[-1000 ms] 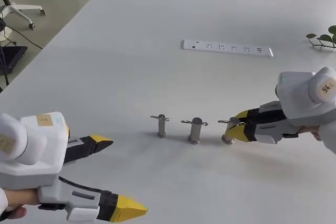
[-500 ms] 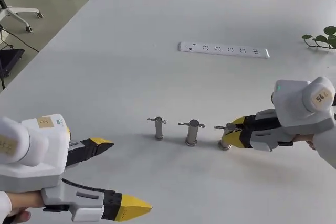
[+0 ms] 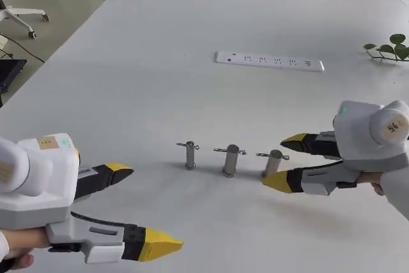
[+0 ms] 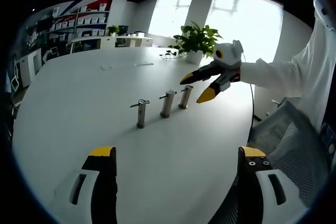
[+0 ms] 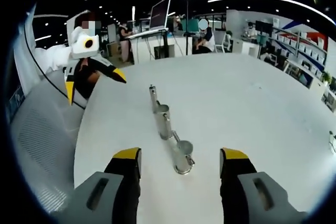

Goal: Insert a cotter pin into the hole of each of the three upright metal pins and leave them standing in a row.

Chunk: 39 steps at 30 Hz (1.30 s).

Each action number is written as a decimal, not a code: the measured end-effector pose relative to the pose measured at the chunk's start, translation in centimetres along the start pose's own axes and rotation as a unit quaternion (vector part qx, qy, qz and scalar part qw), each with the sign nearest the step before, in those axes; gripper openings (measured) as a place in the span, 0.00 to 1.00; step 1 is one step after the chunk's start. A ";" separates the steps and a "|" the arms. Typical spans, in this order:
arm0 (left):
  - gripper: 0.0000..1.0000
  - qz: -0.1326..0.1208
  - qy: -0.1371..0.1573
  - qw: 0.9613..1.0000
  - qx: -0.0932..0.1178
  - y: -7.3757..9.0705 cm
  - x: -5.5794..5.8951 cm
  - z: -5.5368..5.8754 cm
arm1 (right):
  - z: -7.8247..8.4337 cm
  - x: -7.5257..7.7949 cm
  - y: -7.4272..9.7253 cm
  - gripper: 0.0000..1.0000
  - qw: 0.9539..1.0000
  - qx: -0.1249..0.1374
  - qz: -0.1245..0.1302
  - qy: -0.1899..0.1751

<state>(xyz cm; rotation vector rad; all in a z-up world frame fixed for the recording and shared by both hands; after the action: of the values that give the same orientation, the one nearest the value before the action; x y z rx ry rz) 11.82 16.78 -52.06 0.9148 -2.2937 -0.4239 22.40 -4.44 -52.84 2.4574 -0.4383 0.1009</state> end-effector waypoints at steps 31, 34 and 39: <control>0.99 -0.050 0.023 0.998 0.009 1.4 -1.0 0.7 | 1.6 -7.4 7.0 0.96 0.958 0.052 0.135 -0.246; 0.99 -0.050 0.023 0.998 0.008 1.5 -1.0 0.6 | 1.7 -7.5 6.9 0.97 0.956 0.053 0.135 -0.254; 0.99 -0.050 0.026 0.998 0.010 1.4 -0.9 0.5 | 1.7 -7.5 6.4 0.97 0.958 0.046 0.129 -0.254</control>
<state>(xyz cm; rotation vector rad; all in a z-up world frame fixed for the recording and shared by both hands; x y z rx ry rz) 11.27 18.47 -52.16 1.0427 -2.2148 -0.4151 13.16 -8.07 -51.78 2.4894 -0.9936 -0.4211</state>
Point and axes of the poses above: the centre of the closed fingertips' face, and the gripper's own axes: y roughly backward along the fingers, x roughly to its right, z roughly out of its underside, the point moved 4 cm from there along y, roughly backward along the fingers, and after that the axes turned 13 degrees about y, right-handed, at the moved point
